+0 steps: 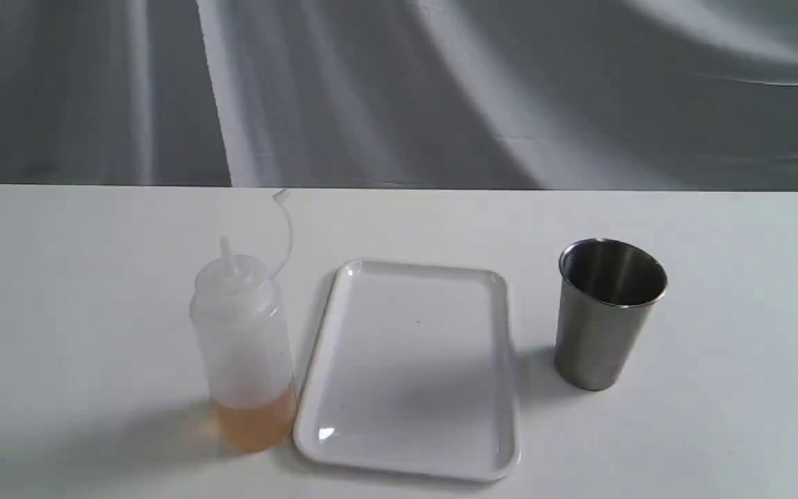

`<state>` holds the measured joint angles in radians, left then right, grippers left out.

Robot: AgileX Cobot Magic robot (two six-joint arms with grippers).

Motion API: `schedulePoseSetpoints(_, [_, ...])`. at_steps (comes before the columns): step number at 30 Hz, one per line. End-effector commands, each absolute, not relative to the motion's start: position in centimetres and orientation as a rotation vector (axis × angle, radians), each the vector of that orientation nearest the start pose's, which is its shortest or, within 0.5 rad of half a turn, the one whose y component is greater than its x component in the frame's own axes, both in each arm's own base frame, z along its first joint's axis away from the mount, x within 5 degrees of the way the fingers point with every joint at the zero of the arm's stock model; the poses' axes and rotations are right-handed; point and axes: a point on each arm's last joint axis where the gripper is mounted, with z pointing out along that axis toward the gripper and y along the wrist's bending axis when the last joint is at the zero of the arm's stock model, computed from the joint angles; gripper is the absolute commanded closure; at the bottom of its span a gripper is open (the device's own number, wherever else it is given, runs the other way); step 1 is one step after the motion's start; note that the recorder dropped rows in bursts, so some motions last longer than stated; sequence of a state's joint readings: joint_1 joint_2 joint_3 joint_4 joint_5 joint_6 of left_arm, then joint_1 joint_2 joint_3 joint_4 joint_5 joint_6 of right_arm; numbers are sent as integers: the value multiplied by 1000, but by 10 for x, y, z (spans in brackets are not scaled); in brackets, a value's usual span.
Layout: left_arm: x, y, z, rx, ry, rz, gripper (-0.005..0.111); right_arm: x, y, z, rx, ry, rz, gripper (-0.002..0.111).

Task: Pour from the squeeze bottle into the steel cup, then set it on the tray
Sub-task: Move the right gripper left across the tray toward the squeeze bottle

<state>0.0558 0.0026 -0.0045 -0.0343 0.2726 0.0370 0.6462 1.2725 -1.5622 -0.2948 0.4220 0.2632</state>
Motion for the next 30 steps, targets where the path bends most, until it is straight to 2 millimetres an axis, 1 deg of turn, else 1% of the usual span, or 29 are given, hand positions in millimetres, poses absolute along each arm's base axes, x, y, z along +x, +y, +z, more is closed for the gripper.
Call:
schedulePoseSetpoints(1, [55, 2, 189, -41, 1749, 31, 98, 226, 168, 483, -476, 1546, 406, 108])
schedulePoseSetpoints(7, [55, 2, 189, -41, 1749, 31, 98, 229, 183, 434, -519, 1511, 521, 108])
schedulePoseSetpoints(10, [55, 2, 189, -39, 1749, 32, 98, 226, 186, 411, -525, 1486, 592, 108])
schedulePoseSetpoints(12, [55, 2, 189, -39, 1749, 32, 98, 223, 186, 400, -500, 1479, 646, 108])
schedulePoseSetpoints(14, [55, 2, 189, -39, 1749, 32, 98, 220, 186, 381, -491, 1487, 685, 108])
schedulePoseSetpoints(19, [55, 2, 189, -39, 1749, 32, 98, 209, 192, 346, -537, 1533, 710, 108])
schedulePoseSetpoints(21, [55, 2, 189, -39, 1749, 32, 98, 203, 195, 336, -579, 1548, 695, 108])
schedulePoseSetpoints(24, [55, 2, 189, -43, 1749, 29, 98, 195, 201, 327, -608, 1562, 689, 108])
schedulePoseSetpoints(27, [55, 2, 189, -43, 1749, 29, 98, 194, 205, 319, -613, 1574, 667, 108])
schedulePoseSetpoints(30, [55, 2, 189, -43, 1749, 29, 98, 200, 208, 304, -599, 1609, 639, 108])
